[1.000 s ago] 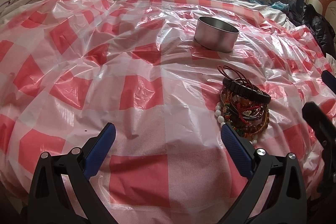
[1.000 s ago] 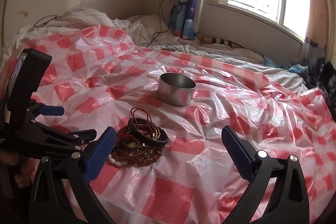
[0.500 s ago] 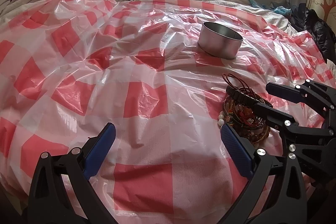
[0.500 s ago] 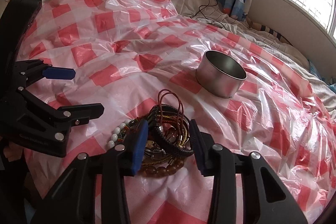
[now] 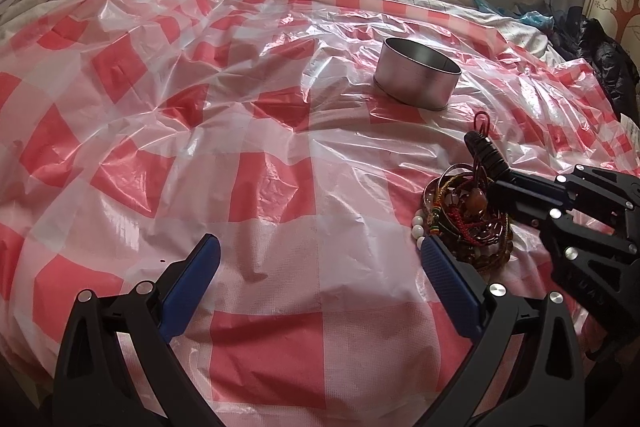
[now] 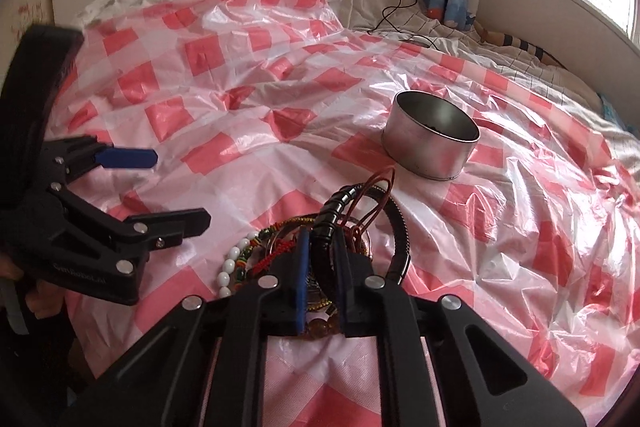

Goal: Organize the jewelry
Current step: 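Lower the right gripper onto the black leather bracelet and close it, then grasp a red cord with the left gripper while the right gripper holds the black bracelet up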

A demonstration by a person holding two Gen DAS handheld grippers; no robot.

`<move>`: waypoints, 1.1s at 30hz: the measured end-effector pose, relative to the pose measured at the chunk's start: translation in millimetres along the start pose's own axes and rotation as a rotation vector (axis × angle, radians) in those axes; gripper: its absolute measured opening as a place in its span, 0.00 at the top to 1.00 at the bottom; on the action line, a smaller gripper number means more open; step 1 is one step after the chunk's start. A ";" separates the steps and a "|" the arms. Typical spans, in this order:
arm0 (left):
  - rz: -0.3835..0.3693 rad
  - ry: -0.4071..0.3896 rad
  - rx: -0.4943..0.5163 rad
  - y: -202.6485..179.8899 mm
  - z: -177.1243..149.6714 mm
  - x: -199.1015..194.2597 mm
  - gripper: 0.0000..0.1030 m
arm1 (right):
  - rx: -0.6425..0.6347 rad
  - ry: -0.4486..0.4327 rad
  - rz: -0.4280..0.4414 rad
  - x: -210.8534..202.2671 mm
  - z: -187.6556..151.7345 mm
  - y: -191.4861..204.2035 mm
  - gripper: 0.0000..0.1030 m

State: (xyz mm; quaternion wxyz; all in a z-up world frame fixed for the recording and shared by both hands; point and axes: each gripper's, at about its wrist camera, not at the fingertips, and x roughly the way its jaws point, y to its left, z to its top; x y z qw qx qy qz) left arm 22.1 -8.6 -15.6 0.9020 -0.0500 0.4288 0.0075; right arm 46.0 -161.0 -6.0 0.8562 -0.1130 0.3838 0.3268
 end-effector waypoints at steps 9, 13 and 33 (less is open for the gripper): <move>-0.036 -0.020 0.026 -4.1 -0.8 -4.8 0.06 | 0.276 -0.149 0.236 -26.5 6.4 -37.8 0.88; -0.141 0.007 0.079 -13.3 3.9 -1.9 0.06 | 0.342 -0.164 0.245 -28.6 5.3 -49.8 0.88; -0.674 0.175 -0.225 -19.6 54.7 78.1 0.18 | 0.456 -0.129 0.141 -14.2 -3.0 -80.0 0.88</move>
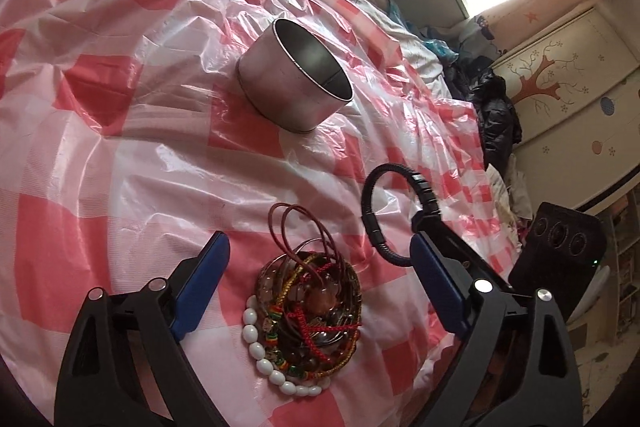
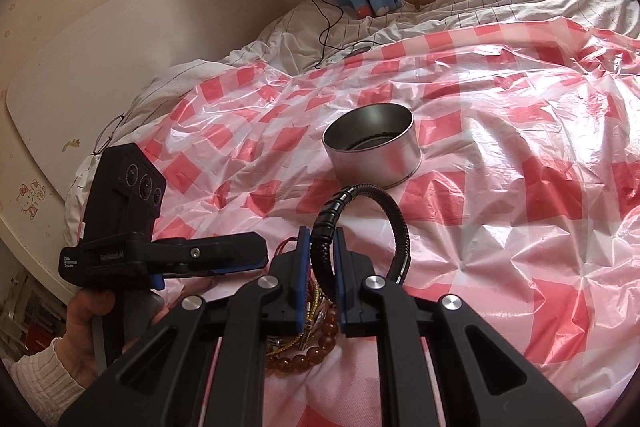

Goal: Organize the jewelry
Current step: 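Grasp a red cord with the left gripper while the right gripper holds the black bracelet up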

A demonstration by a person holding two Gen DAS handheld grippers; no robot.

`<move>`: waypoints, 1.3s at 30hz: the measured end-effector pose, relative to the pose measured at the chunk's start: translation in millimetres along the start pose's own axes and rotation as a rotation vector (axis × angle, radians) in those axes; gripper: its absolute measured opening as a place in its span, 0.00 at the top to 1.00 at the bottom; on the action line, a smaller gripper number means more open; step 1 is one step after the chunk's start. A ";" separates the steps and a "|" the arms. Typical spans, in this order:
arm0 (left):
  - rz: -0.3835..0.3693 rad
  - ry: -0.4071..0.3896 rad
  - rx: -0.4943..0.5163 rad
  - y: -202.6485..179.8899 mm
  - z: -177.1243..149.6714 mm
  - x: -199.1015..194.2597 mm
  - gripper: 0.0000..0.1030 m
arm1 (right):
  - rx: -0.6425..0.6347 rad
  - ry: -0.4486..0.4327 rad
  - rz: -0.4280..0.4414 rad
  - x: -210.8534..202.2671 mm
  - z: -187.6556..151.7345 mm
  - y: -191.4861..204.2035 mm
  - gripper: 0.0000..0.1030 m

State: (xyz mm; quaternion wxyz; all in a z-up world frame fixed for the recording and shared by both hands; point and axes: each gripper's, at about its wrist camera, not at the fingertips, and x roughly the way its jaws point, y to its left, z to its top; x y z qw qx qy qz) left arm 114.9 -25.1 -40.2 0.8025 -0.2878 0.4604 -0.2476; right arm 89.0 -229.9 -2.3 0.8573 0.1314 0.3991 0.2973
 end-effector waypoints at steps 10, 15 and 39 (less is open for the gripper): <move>-0.021 0.047 -0.030 5.5 1.4 15.0 0.66 | 0.013 0.017 -0.018 5.2 -2.4 -3.0 0.87; 0.005 0.025 -0.033 10.0 2.4 15.2 0.95 | 0.013 0.017 -0.018 5.8 -3.2 -3.3 0.87; -0.029 -0.063 0.148 -38.3 17.1 -45.4 0.99 | -0.040 -0.040 -0.011 -2.8 0.0 9.1 0.88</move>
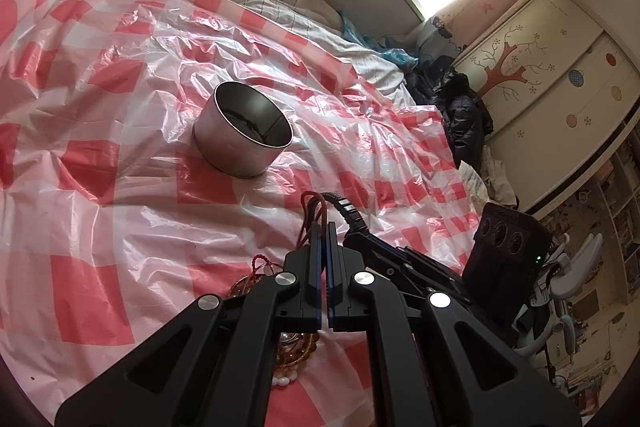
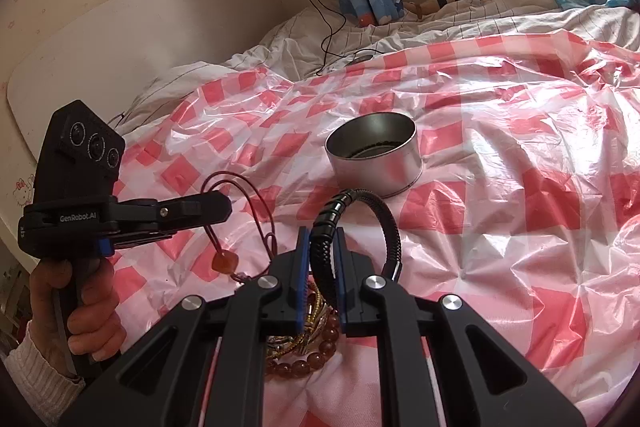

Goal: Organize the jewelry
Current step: 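Grasp a red cord with the left gripper while the right gripper holds the black bracelet up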

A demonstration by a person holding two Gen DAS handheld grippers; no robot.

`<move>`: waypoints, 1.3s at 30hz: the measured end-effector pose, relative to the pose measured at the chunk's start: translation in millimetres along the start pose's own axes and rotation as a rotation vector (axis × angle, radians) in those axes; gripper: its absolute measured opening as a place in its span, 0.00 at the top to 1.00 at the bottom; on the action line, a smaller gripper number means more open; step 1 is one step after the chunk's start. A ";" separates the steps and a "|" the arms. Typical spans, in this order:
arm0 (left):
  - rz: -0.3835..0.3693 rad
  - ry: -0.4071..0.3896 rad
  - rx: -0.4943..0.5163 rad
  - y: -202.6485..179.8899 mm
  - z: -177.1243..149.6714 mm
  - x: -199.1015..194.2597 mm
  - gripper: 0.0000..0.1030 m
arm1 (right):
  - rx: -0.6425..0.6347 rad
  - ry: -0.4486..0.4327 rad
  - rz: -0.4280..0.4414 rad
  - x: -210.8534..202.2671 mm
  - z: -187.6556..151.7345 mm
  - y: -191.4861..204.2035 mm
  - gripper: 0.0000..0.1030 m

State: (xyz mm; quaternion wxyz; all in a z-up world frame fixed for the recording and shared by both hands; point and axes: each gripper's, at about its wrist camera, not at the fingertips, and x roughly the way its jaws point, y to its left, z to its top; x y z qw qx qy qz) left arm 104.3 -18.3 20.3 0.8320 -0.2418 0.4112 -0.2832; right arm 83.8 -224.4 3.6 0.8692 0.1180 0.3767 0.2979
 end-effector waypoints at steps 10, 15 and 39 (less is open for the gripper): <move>0.267 -0.007 0.152 -5.6 -2.5 7.1 0.99 | -0.043 -0.018 0.001 -2.0 1.4 9.5 0.88; 0.348 -0.029 0.193 -2.4 -4.3 4.6 0.99 | -0.057 -0.019 0.001 -1.7 0.6 10.9 0.88; 0.520 -0.107 0.373 -29.0 -10.3 -0.5 0.99 | -0.165 0.003 -0.027 5.7 -5.7 30.2 0.88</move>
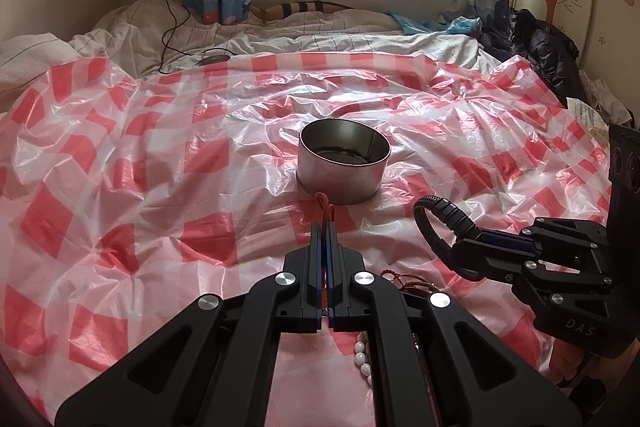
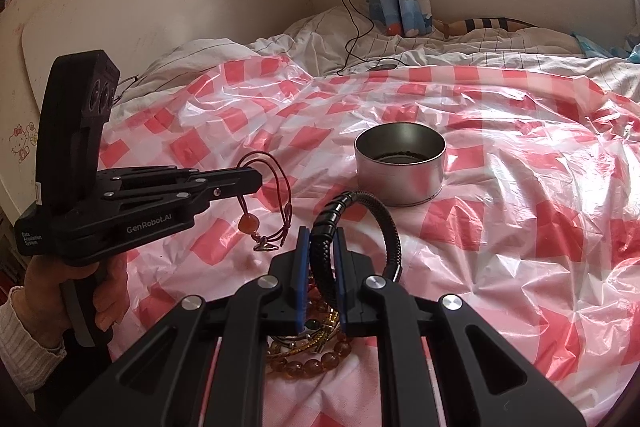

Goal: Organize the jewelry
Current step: 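Grasp a red cord with the left gripper while the right gripper holds the black bracelet up, then lower the red cord into the silver tin with the left gripper while the right holds the bracelet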

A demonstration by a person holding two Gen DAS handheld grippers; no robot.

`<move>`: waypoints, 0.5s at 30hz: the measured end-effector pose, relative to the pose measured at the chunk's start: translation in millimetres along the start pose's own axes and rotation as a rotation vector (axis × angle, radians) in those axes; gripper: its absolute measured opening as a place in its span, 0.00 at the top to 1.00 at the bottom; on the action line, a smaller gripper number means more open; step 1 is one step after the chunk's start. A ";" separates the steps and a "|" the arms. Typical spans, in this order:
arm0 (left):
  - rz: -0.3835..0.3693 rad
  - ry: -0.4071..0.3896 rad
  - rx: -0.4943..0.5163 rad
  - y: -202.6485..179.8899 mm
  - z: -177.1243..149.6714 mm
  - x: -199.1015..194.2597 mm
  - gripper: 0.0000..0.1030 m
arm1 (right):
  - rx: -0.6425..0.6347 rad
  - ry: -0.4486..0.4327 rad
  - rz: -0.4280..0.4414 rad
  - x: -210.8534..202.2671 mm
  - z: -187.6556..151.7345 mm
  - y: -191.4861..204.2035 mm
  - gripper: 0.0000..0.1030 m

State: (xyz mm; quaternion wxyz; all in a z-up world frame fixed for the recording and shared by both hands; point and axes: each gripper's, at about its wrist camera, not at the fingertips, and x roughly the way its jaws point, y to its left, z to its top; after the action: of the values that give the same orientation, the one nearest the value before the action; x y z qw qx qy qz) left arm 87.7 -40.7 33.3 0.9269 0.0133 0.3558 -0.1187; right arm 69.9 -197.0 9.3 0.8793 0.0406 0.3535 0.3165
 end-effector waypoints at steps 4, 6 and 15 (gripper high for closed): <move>0.020 -0.015 0.024 -4.0 1.7 -3.0 0.99 | 0.000 -0.001 0.000 -0.3 -0.3 0.0 0.88; 0.027 -0.020 0.034 -5.3 1.9 -4.2 0.99 | -0.001 -0.001 0.001 -0.4 -0.4 0.3 0.88; 0.046 -0.032 0.054 -9.5 2.7 -7.4 0.99 | -0.012 -0.002 0.004 -0.5 -0.2 3.0 0.88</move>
State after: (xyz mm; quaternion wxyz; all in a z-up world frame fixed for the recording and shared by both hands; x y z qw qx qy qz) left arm 81.9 -48.7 40.8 0.9343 0.0447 0.3372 -0.1070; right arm 67.9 -195.0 10.4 0.8794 0.0362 0.3505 0.3203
